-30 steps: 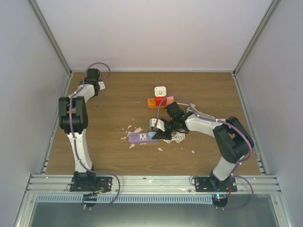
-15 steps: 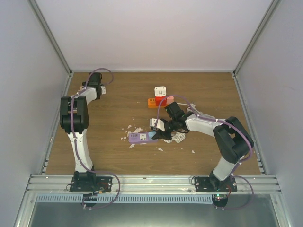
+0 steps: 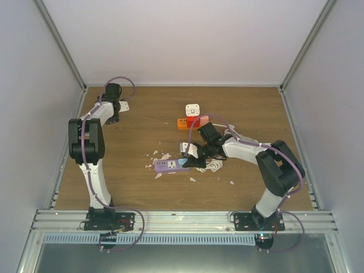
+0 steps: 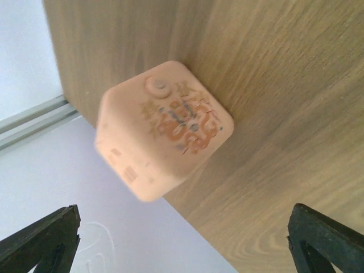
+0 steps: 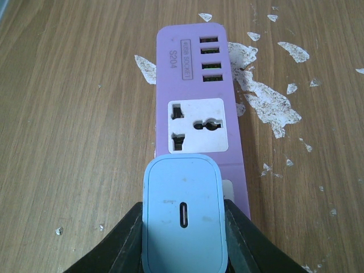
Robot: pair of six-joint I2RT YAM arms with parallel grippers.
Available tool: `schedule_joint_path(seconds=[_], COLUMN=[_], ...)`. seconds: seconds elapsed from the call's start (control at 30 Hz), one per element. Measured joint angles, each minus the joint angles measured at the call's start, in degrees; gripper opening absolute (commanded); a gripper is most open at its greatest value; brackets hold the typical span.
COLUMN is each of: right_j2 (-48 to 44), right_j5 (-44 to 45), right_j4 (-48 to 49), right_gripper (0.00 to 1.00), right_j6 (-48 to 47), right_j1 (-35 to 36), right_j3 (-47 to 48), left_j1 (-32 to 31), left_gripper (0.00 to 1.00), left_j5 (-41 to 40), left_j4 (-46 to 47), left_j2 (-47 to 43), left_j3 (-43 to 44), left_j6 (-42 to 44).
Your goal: Pull the plug off the socket
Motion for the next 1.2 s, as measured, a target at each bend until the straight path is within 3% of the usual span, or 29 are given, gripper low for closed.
schedule_joint_path(seconds=[0.33,0.9,1.2], right_j2=[0.0,0.0,0.0], right_j5=[0.0,-0.04,-0.09], right_j4=[0.0,0.07,0.09], right_gripper=[0.18,0.25,0.24], right_j6=[0.02,0.07,0.09], right_j1=[0.0,0.0,0.02], right_j3=[0.0,0.0,0.0], left_j1=[0.04,0.7,-3.39], left_gripper=[0.99,0.99,0.98], left_j5=[11.41,48.74,65.7], left_j4=[-7.54,-14.12,-21.57], left_j2=[-10.73,-30.1,-33.92], left_j3=[0.85,-4.39,-19.58], left_j6=[-8.68,-25.09,-23.52])
